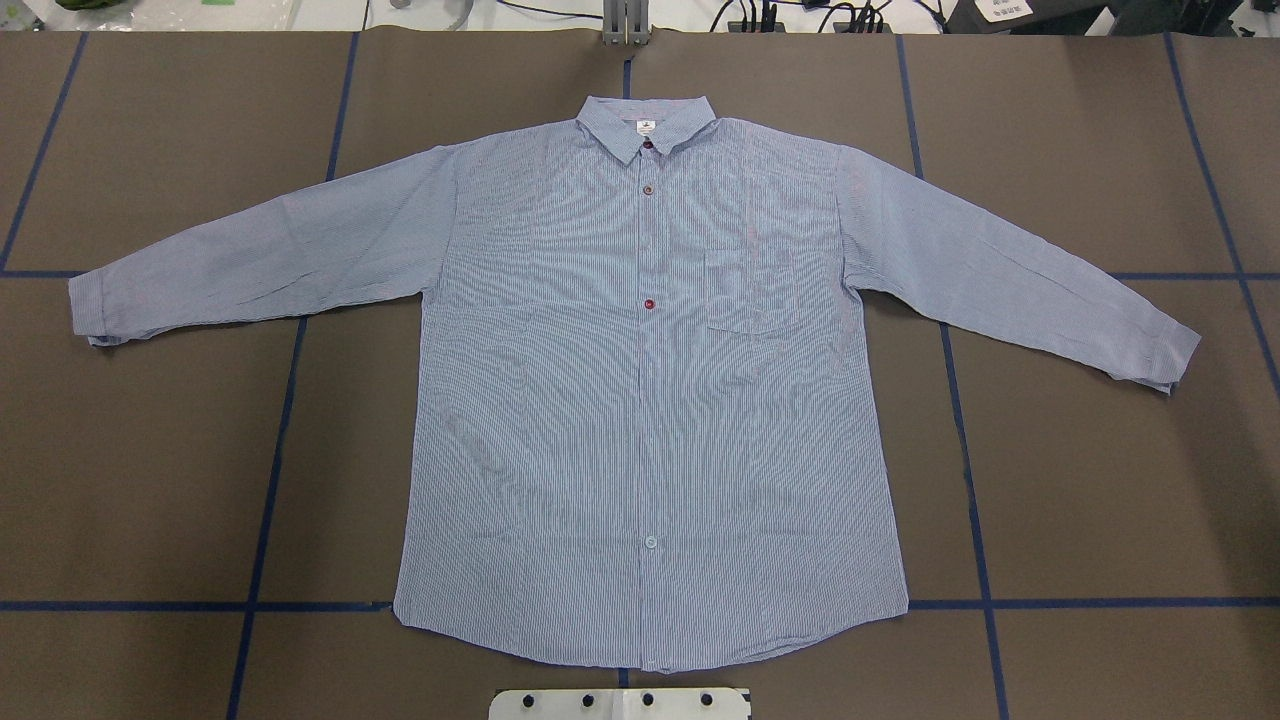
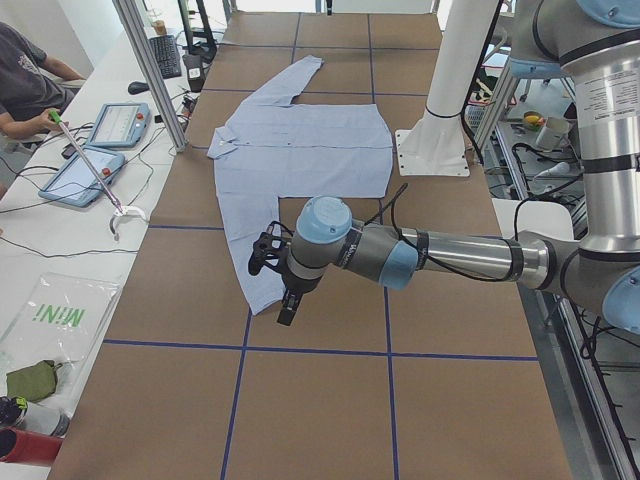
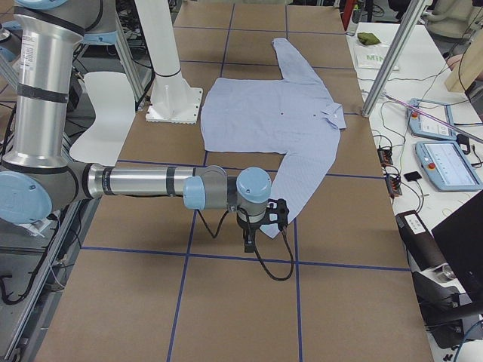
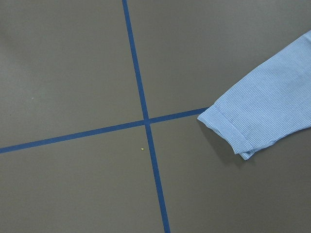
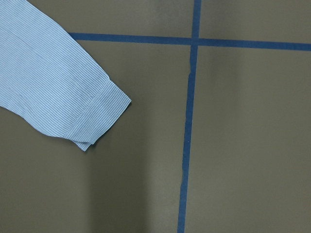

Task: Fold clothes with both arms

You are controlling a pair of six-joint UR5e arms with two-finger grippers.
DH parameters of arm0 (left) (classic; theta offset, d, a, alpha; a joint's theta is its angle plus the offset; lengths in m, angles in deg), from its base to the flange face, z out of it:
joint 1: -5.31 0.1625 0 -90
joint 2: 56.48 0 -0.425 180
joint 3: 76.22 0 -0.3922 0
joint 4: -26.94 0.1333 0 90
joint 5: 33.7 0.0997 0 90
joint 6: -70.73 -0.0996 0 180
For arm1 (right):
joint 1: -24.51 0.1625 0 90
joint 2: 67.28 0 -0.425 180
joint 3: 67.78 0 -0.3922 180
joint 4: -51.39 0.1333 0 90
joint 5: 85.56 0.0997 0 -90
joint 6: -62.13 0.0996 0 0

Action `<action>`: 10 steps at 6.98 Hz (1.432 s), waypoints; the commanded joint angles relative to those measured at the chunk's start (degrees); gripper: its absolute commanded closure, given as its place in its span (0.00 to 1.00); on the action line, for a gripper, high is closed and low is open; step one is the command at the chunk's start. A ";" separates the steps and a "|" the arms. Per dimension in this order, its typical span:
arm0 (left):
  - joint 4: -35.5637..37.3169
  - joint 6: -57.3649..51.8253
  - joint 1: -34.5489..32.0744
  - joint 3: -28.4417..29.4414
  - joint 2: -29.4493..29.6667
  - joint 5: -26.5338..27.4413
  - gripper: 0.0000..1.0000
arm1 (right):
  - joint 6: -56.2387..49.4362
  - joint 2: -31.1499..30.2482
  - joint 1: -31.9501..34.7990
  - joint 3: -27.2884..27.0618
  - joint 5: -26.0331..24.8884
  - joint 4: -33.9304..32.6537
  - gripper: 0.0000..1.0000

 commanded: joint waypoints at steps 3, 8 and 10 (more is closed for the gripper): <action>-0.04 0.13 1.58 -0.15 -0.02 -0.19 0.00 | -0.05 0.00 -0.10 0.01 -0.03 0.16 0.00; -2.59 0.66 2.28 -0.06 0.32 -2.56 0.00 | 18.13 0.35 -4.03 0.53 -0.11 8.10 0.07; -2.50 0.75 2.28 0.11 0.33 -2.56 0.00 | 38.19 0.26 -11.05 3.24 -3.78 21.89 0.05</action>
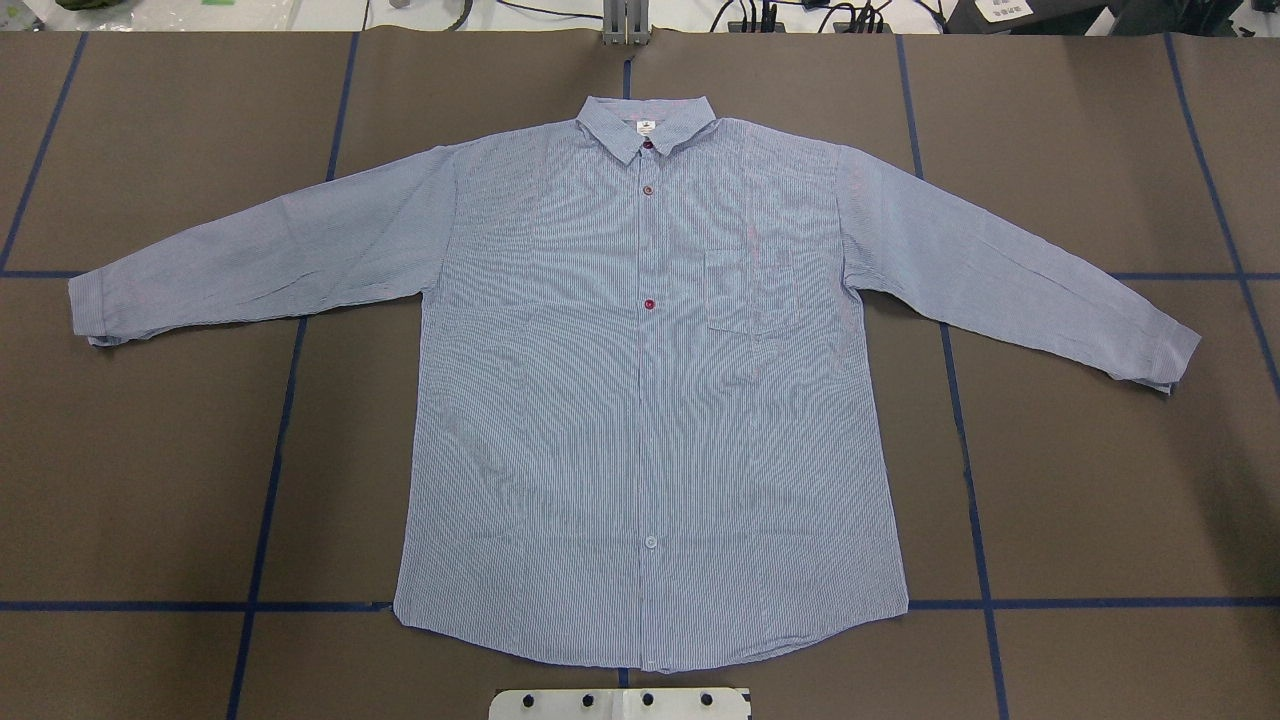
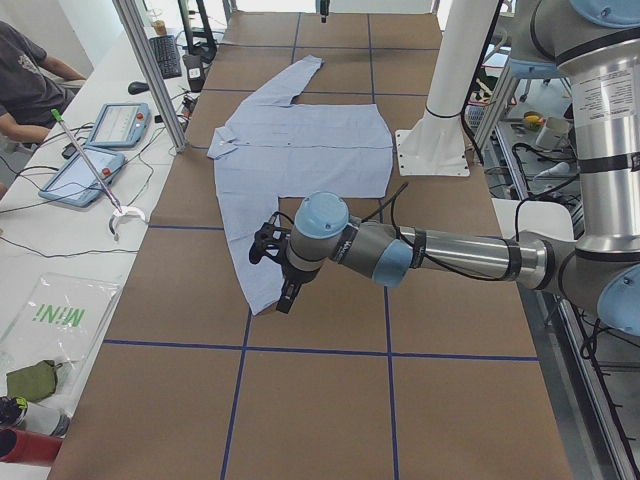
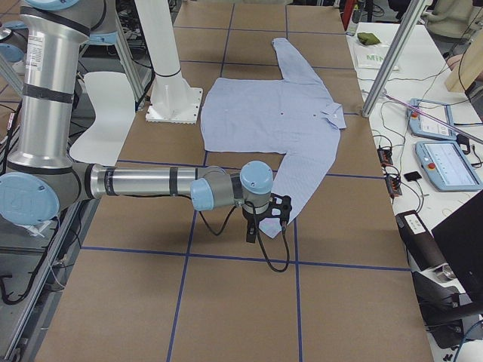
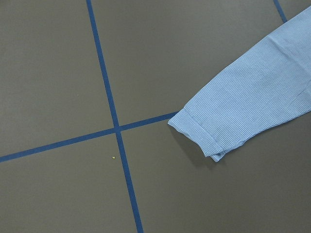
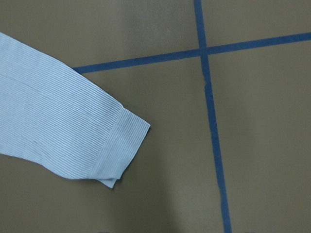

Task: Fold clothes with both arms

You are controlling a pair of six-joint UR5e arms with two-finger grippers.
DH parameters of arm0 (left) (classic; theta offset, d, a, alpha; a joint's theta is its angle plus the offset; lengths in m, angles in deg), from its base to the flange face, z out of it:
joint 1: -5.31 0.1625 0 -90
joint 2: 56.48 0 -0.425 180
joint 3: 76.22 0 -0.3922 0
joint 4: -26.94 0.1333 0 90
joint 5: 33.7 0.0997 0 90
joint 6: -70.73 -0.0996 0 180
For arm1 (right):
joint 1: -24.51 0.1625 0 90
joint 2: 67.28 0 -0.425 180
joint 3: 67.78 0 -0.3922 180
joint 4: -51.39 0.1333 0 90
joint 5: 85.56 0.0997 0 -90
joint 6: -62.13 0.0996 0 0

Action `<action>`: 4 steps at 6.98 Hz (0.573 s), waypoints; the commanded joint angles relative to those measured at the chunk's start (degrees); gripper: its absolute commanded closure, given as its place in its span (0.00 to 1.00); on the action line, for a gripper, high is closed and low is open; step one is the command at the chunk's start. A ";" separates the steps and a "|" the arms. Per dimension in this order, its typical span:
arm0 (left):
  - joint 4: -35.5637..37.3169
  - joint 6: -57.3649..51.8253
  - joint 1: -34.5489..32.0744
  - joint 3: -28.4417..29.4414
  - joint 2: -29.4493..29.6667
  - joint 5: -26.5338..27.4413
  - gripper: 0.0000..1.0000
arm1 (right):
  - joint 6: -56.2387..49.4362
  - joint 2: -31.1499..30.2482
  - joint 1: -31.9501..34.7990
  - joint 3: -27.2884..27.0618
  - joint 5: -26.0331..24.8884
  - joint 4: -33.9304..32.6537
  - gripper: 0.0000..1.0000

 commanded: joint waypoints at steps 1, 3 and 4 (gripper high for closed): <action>0.20 0.84 0.01 0.45 0.39 -0.20 0.00 | 16.32 0.16 -6.50 4.72 -4.00 13.81 0.06; -0.15 1.99 0.09 0.71 0.74 -0.03 0.00 | 25.64 1.99 -10.19 8.00 -4.10 20.52 0.06; -1.19 2.08 0.10 0.89 0.74 0.06 0.00 | 28.30 2.79 -12.21 8.10 -5.67 21.24 0.06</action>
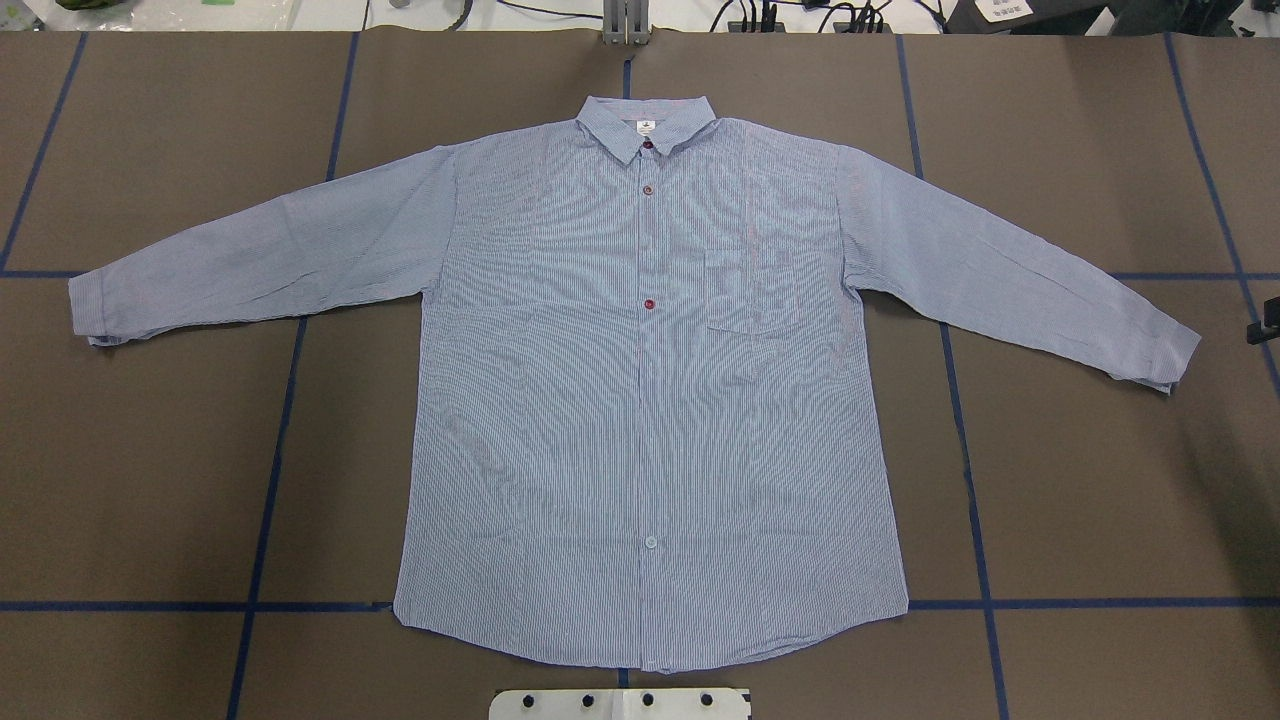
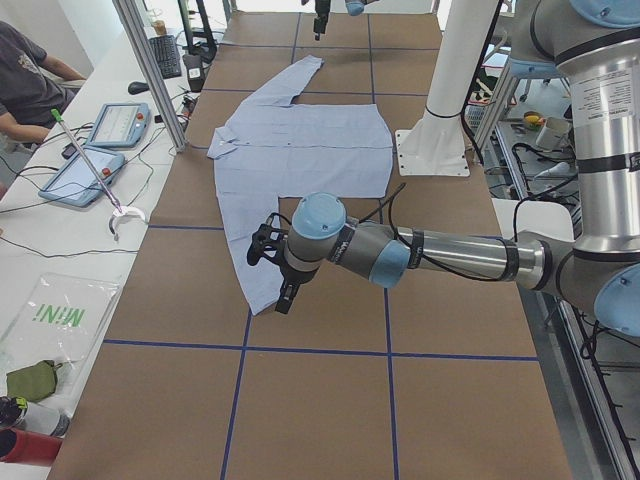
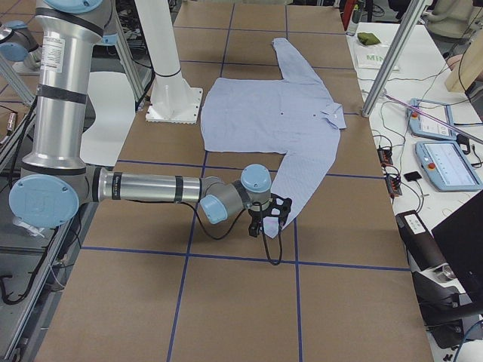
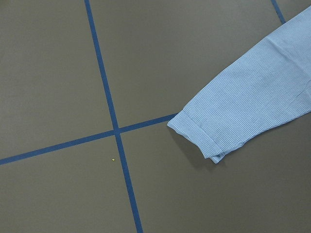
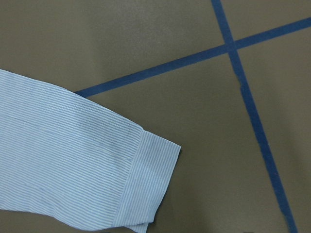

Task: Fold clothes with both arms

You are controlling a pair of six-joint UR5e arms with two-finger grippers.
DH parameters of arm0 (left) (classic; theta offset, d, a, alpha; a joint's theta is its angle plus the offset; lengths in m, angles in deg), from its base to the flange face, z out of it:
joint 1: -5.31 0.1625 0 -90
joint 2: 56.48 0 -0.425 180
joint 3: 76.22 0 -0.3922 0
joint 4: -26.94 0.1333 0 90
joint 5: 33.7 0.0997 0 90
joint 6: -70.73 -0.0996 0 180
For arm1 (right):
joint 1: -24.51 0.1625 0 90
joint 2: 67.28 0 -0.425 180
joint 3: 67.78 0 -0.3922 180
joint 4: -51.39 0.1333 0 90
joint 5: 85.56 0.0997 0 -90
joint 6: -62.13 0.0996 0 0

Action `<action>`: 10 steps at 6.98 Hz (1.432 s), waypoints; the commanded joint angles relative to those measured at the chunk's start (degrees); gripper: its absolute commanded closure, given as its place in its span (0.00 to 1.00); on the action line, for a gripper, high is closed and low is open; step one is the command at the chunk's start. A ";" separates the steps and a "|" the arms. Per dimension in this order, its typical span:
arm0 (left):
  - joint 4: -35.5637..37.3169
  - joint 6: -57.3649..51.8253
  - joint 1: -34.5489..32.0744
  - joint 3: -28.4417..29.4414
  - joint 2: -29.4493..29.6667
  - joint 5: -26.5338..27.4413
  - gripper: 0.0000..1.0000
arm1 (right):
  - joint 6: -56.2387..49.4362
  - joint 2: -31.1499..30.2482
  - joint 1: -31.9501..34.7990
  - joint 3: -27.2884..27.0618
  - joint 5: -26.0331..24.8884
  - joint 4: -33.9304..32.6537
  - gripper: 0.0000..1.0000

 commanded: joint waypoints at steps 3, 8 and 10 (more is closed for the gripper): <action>-1.02 3.09 0.03 0.48 1.16 0.01 0.00 | 9.26 1.62 -5.96 2.55 -2.38 4.51 0.08; -0.93 3.28 -0.06 0.13 1.43 -0.07 0.00 | 11.47 3.29 -8.07 8.88 -2.55 9.54 0.12; -1.02 3.28 -0.06 0.04 1.43 -0.07 0.00 | 12.25 3.21 -8.25 8.97 -2.55 9.63 0.27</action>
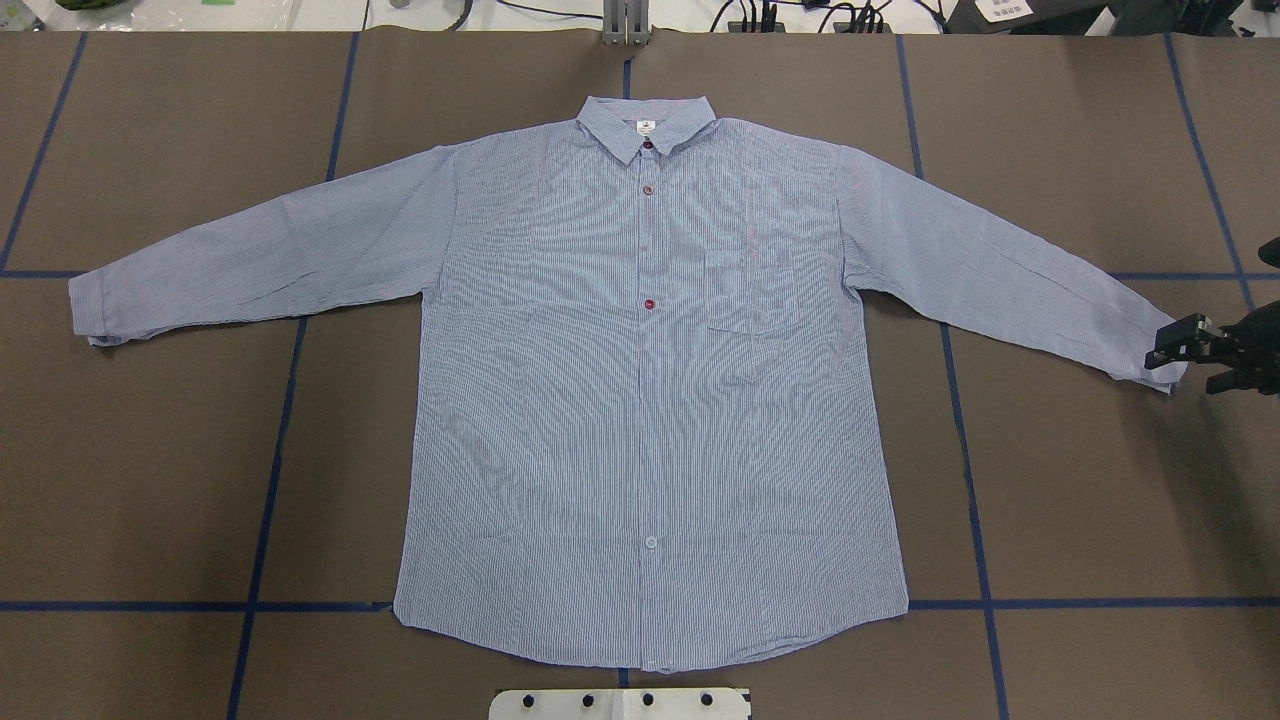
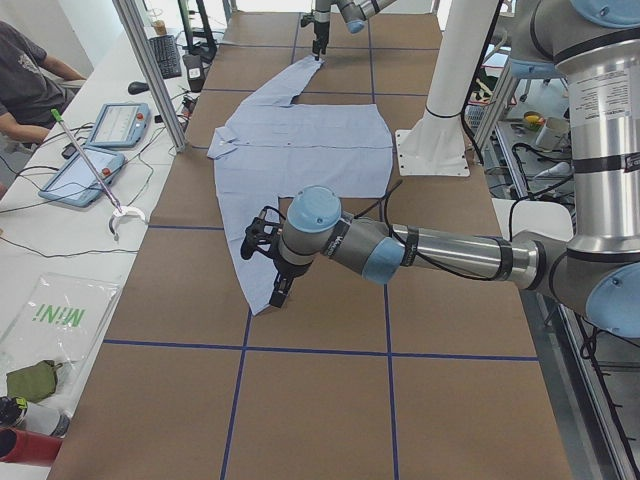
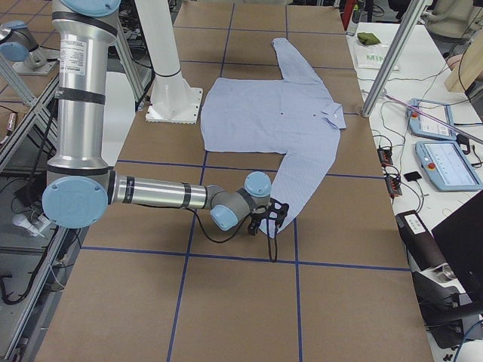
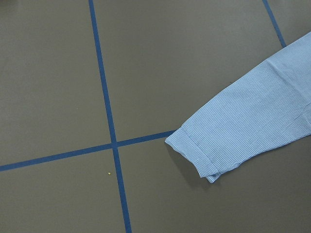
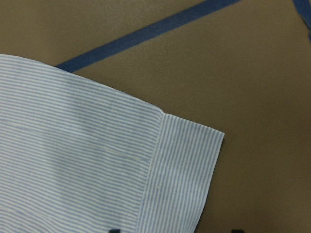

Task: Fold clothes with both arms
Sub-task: 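Move the right gripper to the cuff of the sleeve nearest it and grasp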

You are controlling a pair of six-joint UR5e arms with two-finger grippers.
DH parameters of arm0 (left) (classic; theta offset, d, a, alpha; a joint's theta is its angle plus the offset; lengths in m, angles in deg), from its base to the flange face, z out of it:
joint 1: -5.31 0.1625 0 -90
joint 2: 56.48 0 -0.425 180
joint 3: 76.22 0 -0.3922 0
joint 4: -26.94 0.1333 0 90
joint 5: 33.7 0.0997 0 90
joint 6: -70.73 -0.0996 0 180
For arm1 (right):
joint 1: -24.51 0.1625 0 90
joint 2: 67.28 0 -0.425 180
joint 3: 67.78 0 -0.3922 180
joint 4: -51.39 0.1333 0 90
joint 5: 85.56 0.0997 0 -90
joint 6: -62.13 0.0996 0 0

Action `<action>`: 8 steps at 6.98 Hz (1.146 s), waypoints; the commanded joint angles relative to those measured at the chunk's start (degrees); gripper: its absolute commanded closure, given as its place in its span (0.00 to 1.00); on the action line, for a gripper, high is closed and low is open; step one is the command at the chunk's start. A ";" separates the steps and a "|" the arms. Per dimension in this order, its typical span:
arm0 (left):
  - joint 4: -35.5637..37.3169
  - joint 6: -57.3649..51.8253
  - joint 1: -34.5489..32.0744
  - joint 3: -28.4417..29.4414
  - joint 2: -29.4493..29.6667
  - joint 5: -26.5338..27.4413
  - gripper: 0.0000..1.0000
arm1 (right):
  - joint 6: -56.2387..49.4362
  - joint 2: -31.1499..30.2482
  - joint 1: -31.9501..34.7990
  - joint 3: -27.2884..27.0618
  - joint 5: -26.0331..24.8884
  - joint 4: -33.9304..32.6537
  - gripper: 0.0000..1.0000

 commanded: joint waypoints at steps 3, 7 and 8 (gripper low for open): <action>0.06 0.00 0.00 -0.22 -0.09 -0.09 0.00 | 3.35 0.36 -0.63 -0.51 0.05 0.06 1.00; 0.07 0.00 0.00 -0.75 -0.61 -2.89 0.00 | 3.54 0.98 -0.54 -4.02 1.01 -0.64 1.00; 0.07 0.00 0.00 -0.84 -0.61 -2.90 0.00 | 3.54 1.07 -0.02 -6.99 0.58 -1.08 1.00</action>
